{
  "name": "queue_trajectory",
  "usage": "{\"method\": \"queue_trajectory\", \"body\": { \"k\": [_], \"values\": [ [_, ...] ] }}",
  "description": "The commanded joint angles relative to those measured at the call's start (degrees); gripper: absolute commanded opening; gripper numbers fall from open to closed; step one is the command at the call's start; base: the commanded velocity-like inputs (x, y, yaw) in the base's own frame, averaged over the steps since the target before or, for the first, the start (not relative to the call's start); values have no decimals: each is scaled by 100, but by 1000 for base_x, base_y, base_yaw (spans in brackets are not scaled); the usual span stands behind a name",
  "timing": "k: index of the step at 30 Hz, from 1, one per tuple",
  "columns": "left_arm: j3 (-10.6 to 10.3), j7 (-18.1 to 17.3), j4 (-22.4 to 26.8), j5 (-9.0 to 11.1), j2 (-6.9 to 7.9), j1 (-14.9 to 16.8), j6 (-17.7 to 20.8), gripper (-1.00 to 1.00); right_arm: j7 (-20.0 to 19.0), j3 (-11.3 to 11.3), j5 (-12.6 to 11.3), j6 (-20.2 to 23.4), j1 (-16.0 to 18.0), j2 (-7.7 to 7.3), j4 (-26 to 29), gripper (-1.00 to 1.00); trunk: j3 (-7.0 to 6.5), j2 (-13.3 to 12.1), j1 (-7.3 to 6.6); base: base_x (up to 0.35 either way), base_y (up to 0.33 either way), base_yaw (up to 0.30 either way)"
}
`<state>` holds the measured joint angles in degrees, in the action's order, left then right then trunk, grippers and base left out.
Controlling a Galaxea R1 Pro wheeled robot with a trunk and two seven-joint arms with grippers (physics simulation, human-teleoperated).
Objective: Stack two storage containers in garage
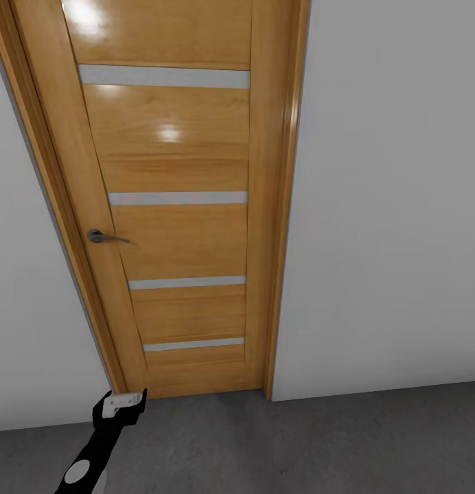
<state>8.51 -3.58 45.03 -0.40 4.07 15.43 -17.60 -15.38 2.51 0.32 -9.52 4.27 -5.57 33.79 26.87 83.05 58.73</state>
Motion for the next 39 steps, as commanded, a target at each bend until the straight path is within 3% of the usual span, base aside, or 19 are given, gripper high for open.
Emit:
{"method": "queue_trajectory", "body": {
  "k": [1,15,18,39],
  "values": [
    [19,-37,-3,-4,-3,4,-15,100,-44,27,3,-15,4,3,-4,100,6,3,0,0,0,0],
    [19,-37,-3,-4,0,4,-16,100,-44,27,3,-15,2,3,-4,100,-209,-478,-264,0,0,0],
    [23,-36,-3,-4,2,4,-16,100,-44,27,3,-15,3,3,-4,100,-209,-478,-264,0,0,0],
    [28,-36,3,-4,5,4,-16,100,-44,24,3,-15,4,3,-4,100,-569,-1280,-703,0,0,0]
  ]
}}
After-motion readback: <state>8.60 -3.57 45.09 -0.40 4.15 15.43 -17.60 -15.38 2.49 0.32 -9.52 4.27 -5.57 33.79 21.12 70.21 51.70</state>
